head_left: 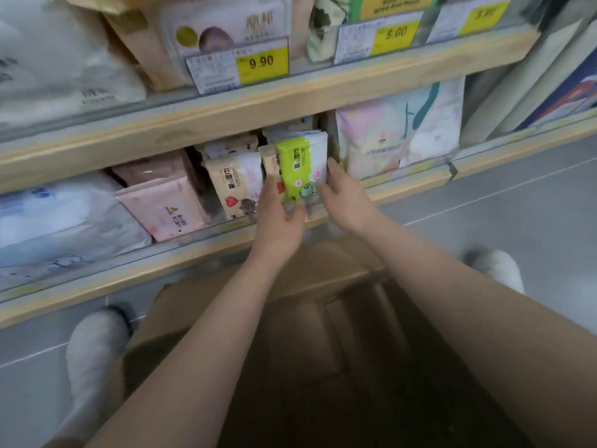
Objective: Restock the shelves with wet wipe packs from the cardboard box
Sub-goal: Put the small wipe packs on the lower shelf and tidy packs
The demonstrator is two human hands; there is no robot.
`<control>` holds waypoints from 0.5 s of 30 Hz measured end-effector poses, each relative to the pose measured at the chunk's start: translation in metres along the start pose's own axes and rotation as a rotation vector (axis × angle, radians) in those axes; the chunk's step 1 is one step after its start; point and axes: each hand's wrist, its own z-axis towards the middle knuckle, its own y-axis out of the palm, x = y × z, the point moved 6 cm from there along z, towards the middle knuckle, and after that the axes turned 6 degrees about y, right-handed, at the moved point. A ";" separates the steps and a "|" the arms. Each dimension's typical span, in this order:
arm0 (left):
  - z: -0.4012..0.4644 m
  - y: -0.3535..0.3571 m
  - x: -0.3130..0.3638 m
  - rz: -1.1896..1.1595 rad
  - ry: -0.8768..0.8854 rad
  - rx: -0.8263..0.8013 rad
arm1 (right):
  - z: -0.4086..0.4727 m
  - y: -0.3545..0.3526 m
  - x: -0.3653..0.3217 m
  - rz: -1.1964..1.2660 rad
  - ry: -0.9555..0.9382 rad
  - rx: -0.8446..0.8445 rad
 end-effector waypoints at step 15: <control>0.027 0.006 -0.005 0.027 0.102 0.208 | 0.034 0.013 0.000 0.165 -0.036 0.052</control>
